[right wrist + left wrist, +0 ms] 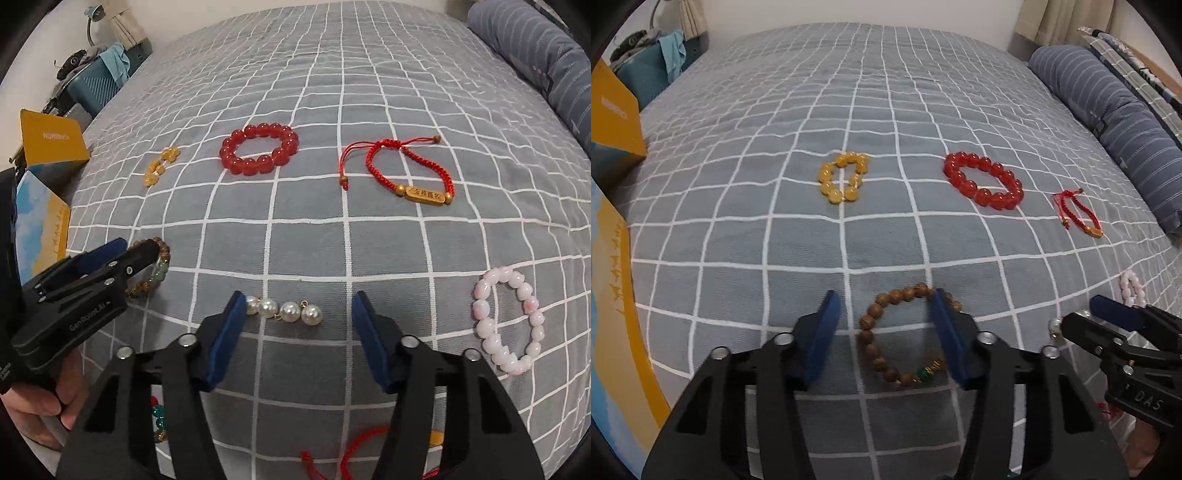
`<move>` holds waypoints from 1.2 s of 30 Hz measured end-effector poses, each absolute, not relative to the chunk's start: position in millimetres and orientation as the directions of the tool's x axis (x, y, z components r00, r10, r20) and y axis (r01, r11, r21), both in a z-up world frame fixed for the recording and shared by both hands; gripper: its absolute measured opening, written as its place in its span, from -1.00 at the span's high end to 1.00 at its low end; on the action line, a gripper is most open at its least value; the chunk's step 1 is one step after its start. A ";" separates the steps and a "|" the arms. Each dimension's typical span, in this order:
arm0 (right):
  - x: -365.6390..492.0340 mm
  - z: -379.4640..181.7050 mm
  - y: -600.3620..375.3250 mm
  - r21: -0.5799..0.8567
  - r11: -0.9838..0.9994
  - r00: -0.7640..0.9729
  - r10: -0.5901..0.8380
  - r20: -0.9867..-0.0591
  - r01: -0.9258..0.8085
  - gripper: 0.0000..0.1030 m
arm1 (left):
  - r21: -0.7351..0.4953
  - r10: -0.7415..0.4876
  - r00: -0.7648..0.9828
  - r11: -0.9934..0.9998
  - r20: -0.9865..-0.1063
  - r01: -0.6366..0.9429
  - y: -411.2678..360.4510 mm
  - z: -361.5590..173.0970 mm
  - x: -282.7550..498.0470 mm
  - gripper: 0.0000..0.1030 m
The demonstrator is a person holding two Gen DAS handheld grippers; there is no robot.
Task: Organize jewelry
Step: 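Grasp the brown wooden bead bracelet with the left tool while the right tool grasps the pearl string, then lift the wooden bracelet with the left tool while the right tool lifts the pearls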
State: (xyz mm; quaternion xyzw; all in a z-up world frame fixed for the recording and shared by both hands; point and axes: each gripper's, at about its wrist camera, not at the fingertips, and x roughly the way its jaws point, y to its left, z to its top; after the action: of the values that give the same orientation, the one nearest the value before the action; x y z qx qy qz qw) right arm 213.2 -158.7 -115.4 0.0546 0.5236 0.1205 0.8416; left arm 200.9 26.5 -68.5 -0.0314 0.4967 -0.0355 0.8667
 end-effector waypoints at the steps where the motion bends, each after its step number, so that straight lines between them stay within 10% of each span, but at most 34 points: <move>1: 213.2 -115.2 -158.8 0.224 0.964 0.420 0.265 -0.868 -0.145 0.03 | -0.093 -0.097 0.500 0.995 -0.861 0.033 26.0 -68.2 200.7 0.20; 12: 212.5 -117.1 -157.4 0.262 0.956 0.406 0.292 -0.866 -0.130 0.04 | -0.088 -0.108 0.485 0.994 -0.868 0.064 20.3 -68.6 197.6 0.83; 22: 209.7 -115.1 -154.2 0.242 0.959 0.398 0.281 -0.873 -0.147 0.76 | -0.087 -0.119 0.487 0.992 -0.865 0.089 17.6 -63.1 195.6 0.84; 36: 206.2 -103.5 -162.7 0.261 0.958 0.446 0.287 -0.848 -0.121 0.72 | -0.092 -0.129 0.515 0.991 -0.847 0.098 16.2 -48.1 190.6 0.85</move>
State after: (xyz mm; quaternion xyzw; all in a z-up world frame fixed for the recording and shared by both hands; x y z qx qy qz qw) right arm 206.2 -162.7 -103.5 0.0810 0.5124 0.1205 0.8464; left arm 190.6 16.2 -48.1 -0.0159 0.4879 -0.0655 0.8703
